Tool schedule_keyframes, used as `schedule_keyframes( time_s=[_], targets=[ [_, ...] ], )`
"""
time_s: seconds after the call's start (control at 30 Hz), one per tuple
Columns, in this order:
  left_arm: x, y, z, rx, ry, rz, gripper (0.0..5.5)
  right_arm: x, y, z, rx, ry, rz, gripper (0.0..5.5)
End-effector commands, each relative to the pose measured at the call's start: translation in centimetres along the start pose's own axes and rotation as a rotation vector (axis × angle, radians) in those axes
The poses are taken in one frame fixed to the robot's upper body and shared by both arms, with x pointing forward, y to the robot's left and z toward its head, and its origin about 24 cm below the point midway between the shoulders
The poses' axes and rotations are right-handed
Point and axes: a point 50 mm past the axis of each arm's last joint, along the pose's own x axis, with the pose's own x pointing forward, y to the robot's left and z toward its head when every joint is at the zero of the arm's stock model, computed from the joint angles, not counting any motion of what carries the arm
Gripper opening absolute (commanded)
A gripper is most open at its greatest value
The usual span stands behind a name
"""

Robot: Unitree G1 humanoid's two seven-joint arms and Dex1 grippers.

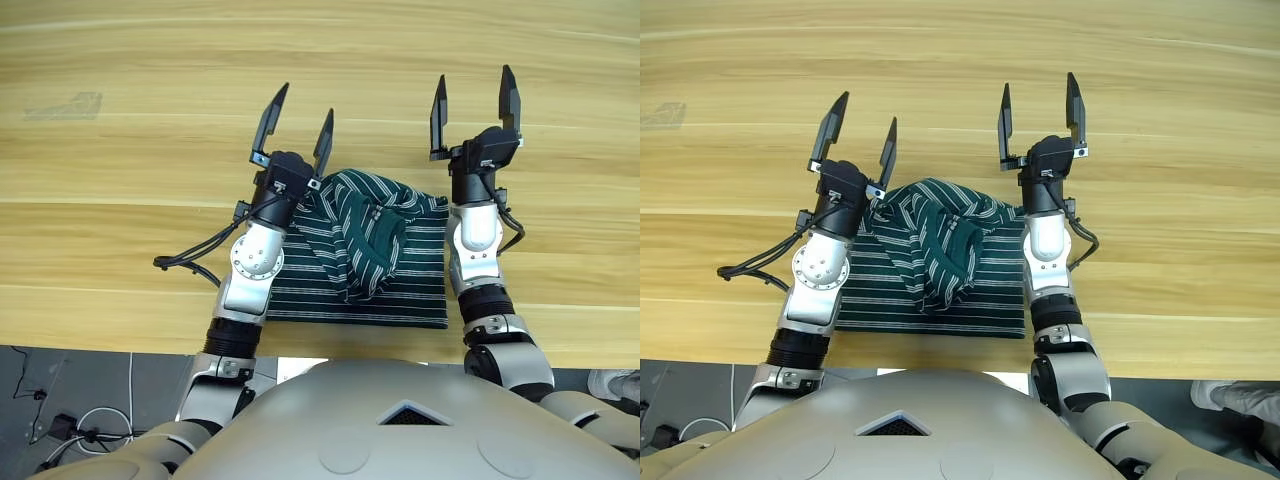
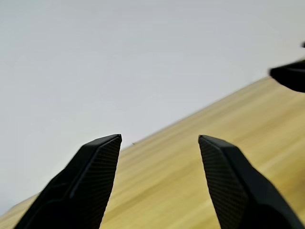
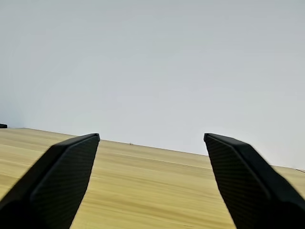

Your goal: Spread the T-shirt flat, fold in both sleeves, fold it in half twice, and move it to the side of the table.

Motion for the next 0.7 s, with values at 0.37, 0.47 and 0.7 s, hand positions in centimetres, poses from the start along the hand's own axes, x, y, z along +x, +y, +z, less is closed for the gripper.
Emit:
schedule_keyframes(
  time_s=[0.37, 0.47, 0.7],
  targets=[
    [-11.1, -3.4, 6.4, -0.25, 0.252, -0.463, 3.01, 1.3, 0.6, 0.8, 0.015, -0.036, -0.013, 4.04],
    [-11.8, -3.4, 6.7, -0.32, 0.3, -0.491, 3.01, 1.3, 0.5, 1.0, 0.007, -0.042, -0.02, 4.04],
    [-10.8, -4.8, 5.7, -0.336, 0.333, -0.511, 3.01, 1.2, 0.4, 1.4, -0.008, -0.052, -0.037, 4.04]
  ],
)
